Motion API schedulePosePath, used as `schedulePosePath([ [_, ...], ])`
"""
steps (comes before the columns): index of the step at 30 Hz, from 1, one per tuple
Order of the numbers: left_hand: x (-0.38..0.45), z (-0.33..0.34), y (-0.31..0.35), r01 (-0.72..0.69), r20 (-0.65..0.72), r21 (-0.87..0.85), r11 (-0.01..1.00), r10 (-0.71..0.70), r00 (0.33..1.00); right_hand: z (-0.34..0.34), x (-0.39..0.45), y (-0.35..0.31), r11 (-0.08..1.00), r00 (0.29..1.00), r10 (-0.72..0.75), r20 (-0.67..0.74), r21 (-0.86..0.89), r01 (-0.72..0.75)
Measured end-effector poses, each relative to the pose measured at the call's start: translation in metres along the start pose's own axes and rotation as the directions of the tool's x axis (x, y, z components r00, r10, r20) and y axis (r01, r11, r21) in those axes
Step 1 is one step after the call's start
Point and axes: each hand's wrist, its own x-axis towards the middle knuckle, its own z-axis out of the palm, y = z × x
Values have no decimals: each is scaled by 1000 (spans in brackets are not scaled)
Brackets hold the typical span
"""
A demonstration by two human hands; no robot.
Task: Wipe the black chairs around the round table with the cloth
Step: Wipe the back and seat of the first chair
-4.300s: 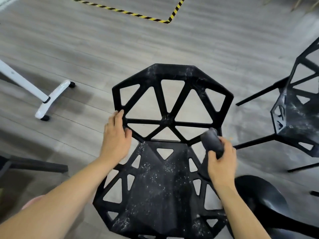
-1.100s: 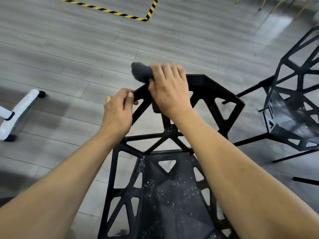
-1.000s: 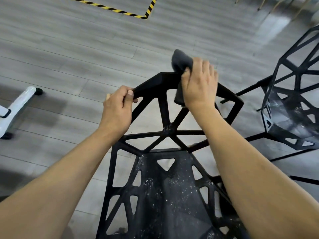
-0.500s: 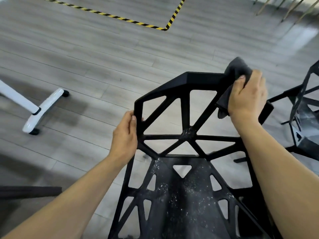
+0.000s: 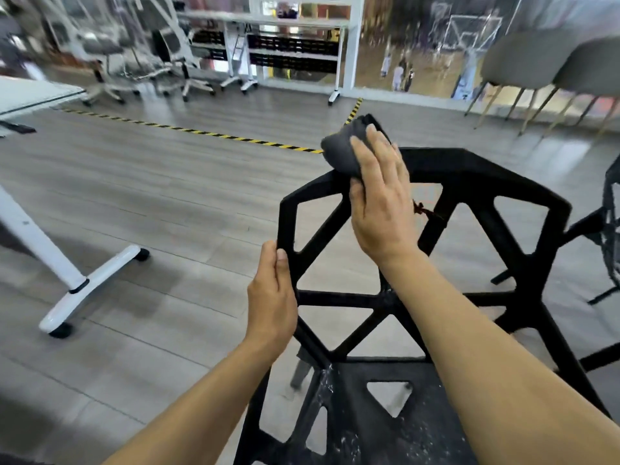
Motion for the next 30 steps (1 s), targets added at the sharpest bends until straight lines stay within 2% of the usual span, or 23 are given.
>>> schedulePosePath([
  [6,-8,1,-19,-44,-62,-149,988,35,997,20,-37,-41,987,988,-154,-12,55,154],
  [10,-10,-3,-17,26,-144,-346,938,-81,986,31,-75,-57,954,954,-300,10,27,299],
  [13,-10,-2,-19,74,-140,-325,943,-125,982,26,-89,-48,901,904,-424,58,-67,428],
  [15,-10,-1,-19,66,-148,-375,925,-130,981,17,-78,-31,911,923,-381,61,-144,385],
  [18,-9,0,-15,51,-130,-343,938,-102,986,2,-56,-10,982,996,-77,-36,-175,70],
  [20,-9,1,-17,38,-118,-328,944,-81,990,7,-55,-15,989,994,58,-94,-127,-70],
  [23,-10,1,-18,19,-142,-362,932,-75,987,34,-96,-45,998,991,55,-119,-31,-59],
  [26,-15,-3,-11,27,-189,-331,943,-94,977,51,-149,-75,999,998,21,-54,28,-20],
  [30,-23,-6,-3,43,-178,-282,959,-96,979,45,-152,-69,995,995,-101,-27,-2,101],
])
